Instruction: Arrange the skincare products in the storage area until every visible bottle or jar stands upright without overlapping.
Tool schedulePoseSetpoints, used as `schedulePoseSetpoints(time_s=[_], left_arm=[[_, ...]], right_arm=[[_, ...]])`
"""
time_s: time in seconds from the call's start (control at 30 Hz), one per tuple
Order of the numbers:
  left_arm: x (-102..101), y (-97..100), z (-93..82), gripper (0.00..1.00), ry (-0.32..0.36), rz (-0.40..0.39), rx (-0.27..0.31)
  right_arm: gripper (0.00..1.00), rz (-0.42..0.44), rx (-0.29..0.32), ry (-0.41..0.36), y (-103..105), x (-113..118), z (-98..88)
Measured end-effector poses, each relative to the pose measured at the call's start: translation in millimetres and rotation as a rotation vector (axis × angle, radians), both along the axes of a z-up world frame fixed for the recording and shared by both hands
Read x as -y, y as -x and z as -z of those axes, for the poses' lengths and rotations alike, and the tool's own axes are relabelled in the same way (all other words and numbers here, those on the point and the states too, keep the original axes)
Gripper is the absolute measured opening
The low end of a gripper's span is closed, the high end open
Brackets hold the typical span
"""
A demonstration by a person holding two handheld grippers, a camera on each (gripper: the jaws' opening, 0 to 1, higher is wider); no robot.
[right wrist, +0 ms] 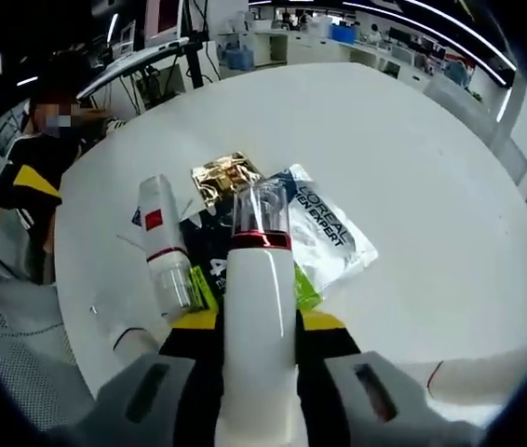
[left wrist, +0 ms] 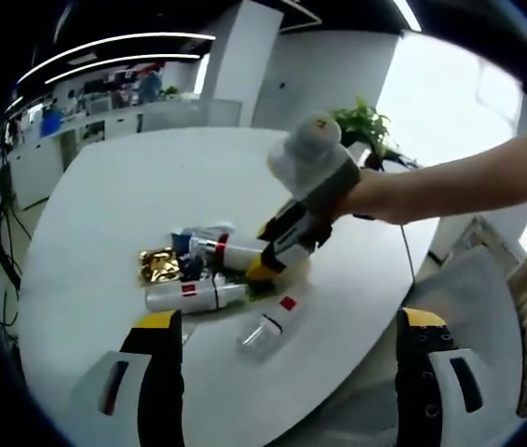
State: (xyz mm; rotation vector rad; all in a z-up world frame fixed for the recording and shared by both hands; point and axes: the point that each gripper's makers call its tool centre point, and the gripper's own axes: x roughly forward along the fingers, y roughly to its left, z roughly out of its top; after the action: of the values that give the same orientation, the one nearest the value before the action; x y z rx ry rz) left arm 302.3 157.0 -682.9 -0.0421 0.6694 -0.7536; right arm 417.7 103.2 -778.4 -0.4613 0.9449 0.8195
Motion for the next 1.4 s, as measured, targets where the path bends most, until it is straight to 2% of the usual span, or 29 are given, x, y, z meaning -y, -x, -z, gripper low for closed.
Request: schedulePoseSetpoints(time_s=[0.13, 0.23, 0.37, 0.43, 0.63, 0.8, 1.07, 1.27, 1.4], left_arm=[[2, 0.4, -3.4, 0.93, 0.000, 0.026, 0.007], [2, 1.6, -4.3, 0.93, -0.002, 0.046, 0.010], [5, 6.7, -4.4, 0.93, -0.004, 0.078, 0.003], [6, 9.2, -4.3, 0.93, -0.009, 0.093, 0.002], [10, 10.7, -11.8, 0.93, 0.002, 0.117, 0.009], [12, 10.7, -13.0, 0.93, 0.007, 0.136, 0.010], [21, 12.6, -19.3, 0.93, 0.027, 0.150, 0.027], [23, 14.6, -16.5, 0.93, 0.049, 0.146, 0.010], [26, 11.3, -21.5, 0.93, 0.092, 0.125, 0.001]], right_arm=[[0.29, -0.037, 0.013, 0.054, 1, -7, -6.2], [0.29, -0.006, 0.032, 0.005, -5, -20, -21.8], [0.29, -0.021, 0.071, -0.015, -6, -33, -39.7], [0.29, -0.003, 0.080, -0.054, -7, -39, -48.6], [0.28, 0.025, 0.097, -0.117, -2, -44, -66.9], [0.27, 0.020, 0.106, -0.104, 6, -33, -69.3], [0.27, 0.044, 0.047, -0.042, 24, 4, -45.3], [0.27, 0.082, 0.045, -0.122, 30, 11, -61.1], [0.27, 0.130, 0.032, -0.225, 33, 16, -77.2]])
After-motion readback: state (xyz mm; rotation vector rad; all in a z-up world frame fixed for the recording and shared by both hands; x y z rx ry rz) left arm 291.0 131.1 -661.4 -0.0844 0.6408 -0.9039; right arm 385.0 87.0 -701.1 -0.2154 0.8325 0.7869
